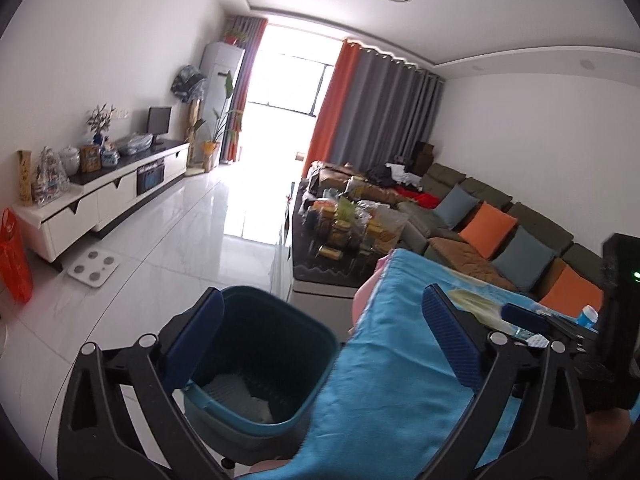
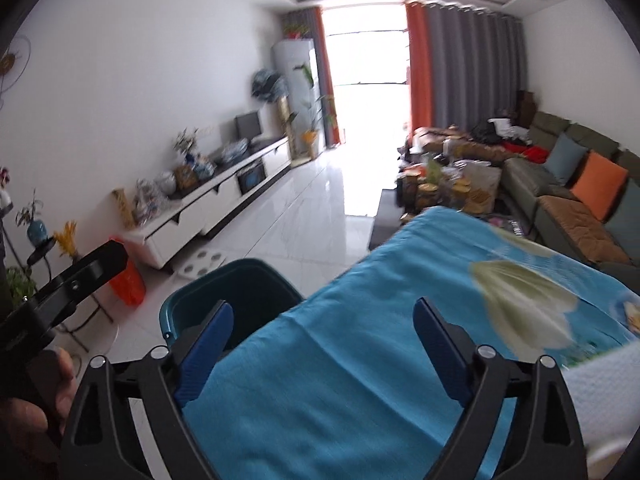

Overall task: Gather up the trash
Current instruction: 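Move both tools back over the remaining trash on the table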

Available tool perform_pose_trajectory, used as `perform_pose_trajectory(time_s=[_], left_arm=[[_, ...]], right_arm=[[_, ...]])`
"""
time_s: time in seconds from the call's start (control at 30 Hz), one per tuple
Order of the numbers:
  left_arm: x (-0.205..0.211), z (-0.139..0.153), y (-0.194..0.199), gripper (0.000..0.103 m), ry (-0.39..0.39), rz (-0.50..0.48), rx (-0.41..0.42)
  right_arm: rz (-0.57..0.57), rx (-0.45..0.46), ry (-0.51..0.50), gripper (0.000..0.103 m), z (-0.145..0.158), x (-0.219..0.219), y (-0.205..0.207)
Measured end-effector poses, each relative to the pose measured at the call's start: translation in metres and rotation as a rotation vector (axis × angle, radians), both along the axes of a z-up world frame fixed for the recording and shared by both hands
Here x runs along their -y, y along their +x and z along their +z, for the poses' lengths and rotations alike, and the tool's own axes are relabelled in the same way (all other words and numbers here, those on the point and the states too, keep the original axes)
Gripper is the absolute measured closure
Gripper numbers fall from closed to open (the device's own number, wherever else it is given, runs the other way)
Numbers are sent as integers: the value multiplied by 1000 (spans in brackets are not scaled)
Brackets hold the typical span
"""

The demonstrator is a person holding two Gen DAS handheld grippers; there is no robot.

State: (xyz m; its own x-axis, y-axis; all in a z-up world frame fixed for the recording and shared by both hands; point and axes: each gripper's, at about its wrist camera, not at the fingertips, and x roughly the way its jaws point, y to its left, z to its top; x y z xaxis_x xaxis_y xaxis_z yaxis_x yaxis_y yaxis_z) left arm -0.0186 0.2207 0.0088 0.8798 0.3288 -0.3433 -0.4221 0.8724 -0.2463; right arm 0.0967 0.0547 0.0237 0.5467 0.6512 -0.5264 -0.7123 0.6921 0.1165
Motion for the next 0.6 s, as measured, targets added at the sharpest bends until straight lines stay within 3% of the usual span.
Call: perform_pose_trajectory(time_s=[0.23, 0.6], left_arm=[[52, 19, 9, 6, 123, -44, 42], [154, 27, 22, 6, 246, -315, 119]], right_arm=[[-115, 27, 84, 7, 6, 64, -17], [-328, 129, 171, 7, 13, 155, -62]])
